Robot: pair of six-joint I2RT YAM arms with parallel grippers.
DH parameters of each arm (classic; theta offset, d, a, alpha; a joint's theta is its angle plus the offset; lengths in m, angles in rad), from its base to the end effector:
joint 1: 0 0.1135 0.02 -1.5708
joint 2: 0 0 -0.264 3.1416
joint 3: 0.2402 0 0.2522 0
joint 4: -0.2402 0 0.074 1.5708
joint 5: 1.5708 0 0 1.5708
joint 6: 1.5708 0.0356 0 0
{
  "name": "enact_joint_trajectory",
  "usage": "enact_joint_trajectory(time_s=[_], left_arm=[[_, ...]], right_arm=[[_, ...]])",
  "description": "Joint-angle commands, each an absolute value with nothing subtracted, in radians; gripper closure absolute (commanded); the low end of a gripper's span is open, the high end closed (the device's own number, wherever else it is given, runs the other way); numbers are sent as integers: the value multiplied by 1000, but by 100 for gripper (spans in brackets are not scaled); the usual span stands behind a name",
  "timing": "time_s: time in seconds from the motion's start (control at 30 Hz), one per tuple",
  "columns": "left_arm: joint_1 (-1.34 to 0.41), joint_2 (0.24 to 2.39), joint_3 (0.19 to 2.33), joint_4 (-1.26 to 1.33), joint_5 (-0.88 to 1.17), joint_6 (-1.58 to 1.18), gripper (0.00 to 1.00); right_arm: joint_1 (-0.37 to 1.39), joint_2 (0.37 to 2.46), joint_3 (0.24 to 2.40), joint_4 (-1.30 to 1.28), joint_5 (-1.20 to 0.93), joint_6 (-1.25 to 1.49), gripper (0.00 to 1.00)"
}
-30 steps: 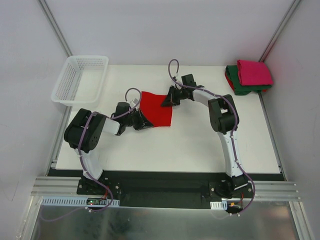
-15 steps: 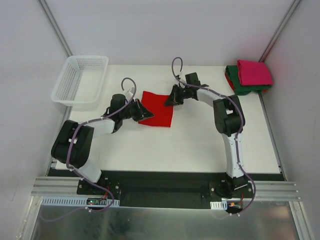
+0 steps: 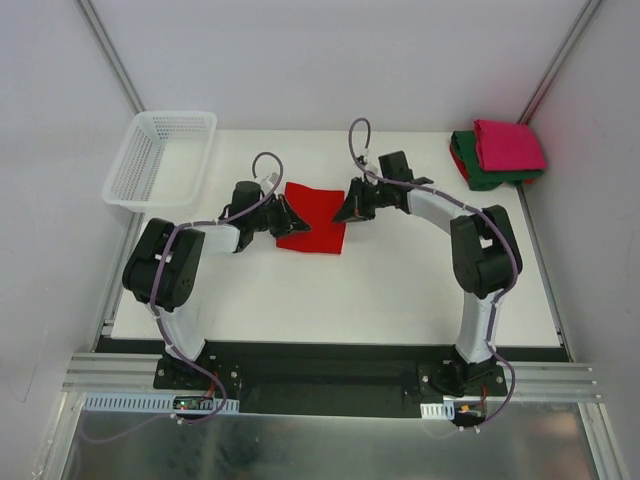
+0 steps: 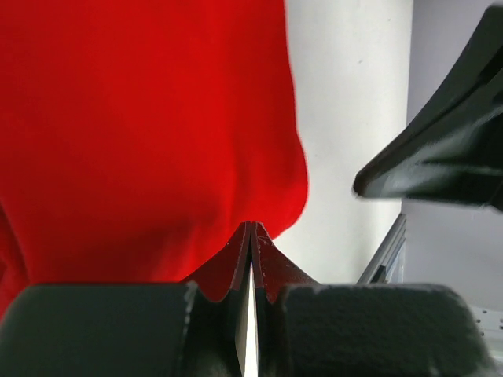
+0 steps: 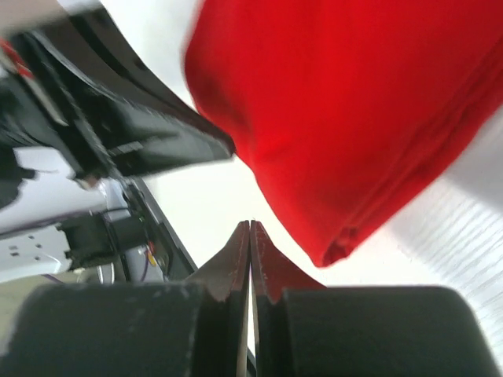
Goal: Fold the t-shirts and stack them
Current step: Smooth out wrinkles on the folded tshirt
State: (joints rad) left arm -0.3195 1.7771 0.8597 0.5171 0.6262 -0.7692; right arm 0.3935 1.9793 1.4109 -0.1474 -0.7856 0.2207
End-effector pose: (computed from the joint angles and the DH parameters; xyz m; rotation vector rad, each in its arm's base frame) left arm 0.3403 -0.1346 0.1738 -0.0288 2.1352 -1.2948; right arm 0.3953 0.1914 0.2094 -0.6248 2.2318 1.2131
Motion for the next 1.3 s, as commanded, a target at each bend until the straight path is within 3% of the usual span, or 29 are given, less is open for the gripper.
enact_joint_trajectory(time_s=[0.0,0.37,0.67,0.87,1.27], left_arm=[[-310,1793,856,554,627,-750,100],[-247,1832,787,569,623,-724,100],[-239,1810,735,600,637,-730,100],[-247,1692,698,592,638,-750,100],[-368,1511,575,555,555,-770,100]], right_arm=[[442,1960,1326,-161,-769,167,99],[457,2115,1264,-117,-700,173,99],[465,1996,1265,-170,-666,158,99],[476,1931,1408,-313,-617,82,99],[485,2258,1793,-367,-638,46,99]])
